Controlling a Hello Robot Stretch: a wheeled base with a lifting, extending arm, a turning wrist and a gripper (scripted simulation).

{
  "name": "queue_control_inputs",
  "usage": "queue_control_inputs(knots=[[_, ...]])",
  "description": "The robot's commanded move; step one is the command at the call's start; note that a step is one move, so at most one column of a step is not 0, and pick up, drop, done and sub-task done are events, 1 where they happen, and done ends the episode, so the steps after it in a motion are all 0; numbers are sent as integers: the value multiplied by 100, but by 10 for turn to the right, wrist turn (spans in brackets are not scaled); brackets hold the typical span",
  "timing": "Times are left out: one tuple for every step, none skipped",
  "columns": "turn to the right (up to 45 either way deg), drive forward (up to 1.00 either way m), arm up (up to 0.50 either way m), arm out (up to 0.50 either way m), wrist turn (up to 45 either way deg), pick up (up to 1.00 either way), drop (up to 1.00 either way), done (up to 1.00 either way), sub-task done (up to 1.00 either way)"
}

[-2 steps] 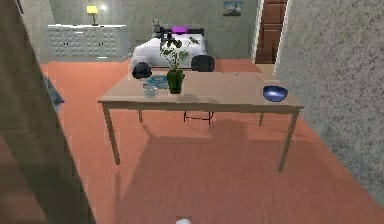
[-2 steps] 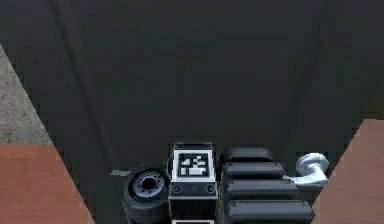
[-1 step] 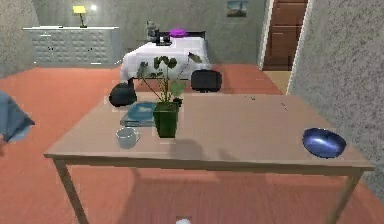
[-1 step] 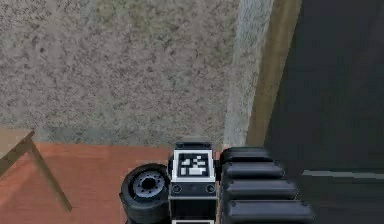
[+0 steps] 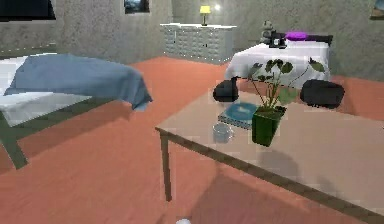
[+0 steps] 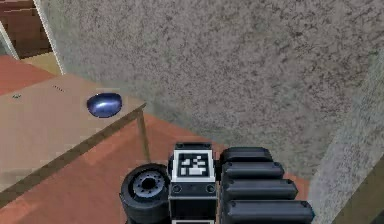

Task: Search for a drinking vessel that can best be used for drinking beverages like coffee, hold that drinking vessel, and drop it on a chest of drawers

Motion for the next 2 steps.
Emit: queue_control_inputs(knots=[[0,20,0,0,0,0,0,0,0],[-390,0,0,0,0,0,0,0,0]])
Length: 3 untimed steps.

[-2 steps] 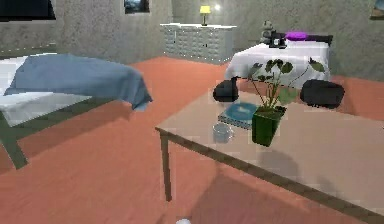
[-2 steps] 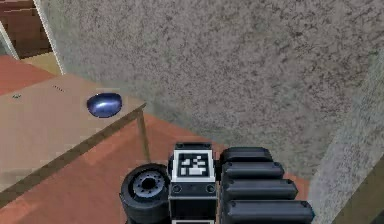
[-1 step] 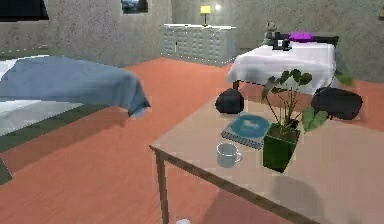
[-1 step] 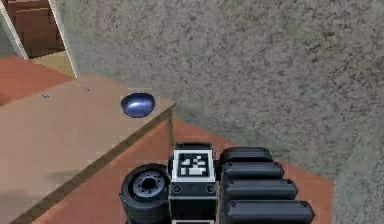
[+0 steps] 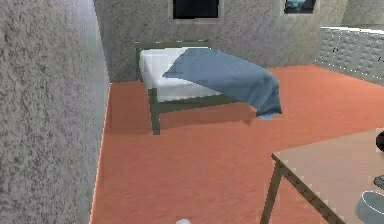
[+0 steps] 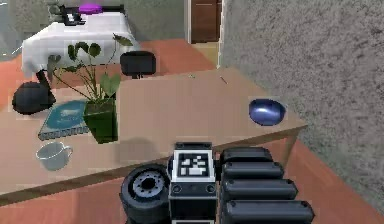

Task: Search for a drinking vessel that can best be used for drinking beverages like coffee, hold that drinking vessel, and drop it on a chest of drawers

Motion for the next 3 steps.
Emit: queue_control_inputs(knots=[[0,95,0,0,0,0,0,0,0],[240,0,0,0,0,0,0,0,0],[0,40,0,0,0,0,0,0,0]])
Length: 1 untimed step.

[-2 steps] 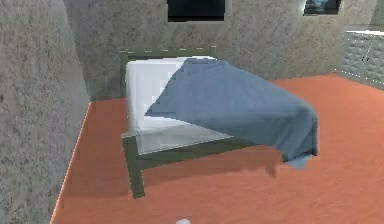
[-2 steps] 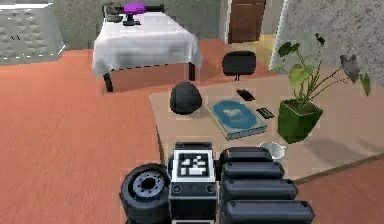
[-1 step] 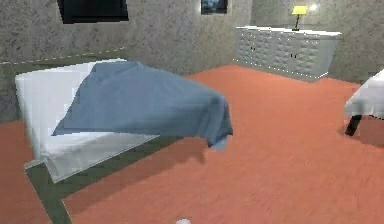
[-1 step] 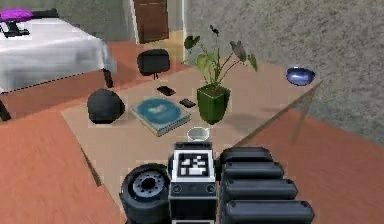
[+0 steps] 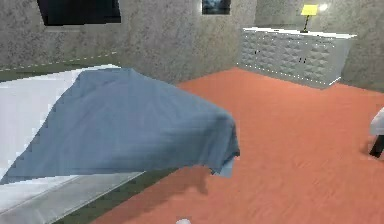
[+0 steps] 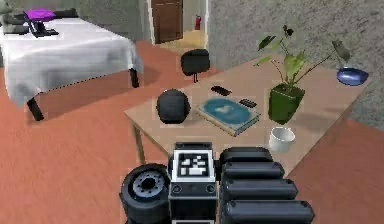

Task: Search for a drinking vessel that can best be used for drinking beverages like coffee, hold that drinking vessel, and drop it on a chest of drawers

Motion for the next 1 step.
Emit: queue_control_inputs(knots=[[360,0,0,0,0,0,0,0,0]])
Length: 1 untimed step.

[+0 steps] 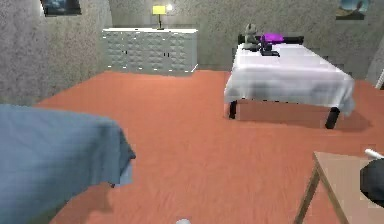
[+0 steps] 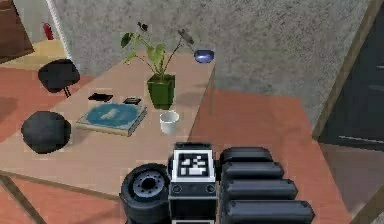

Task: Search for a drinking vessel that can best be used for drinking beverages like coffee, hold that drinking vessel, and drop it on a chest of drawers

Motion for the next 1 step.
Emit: queue_control_inputs(knots=[[0,100,0,0,0,0,0,0,0]])
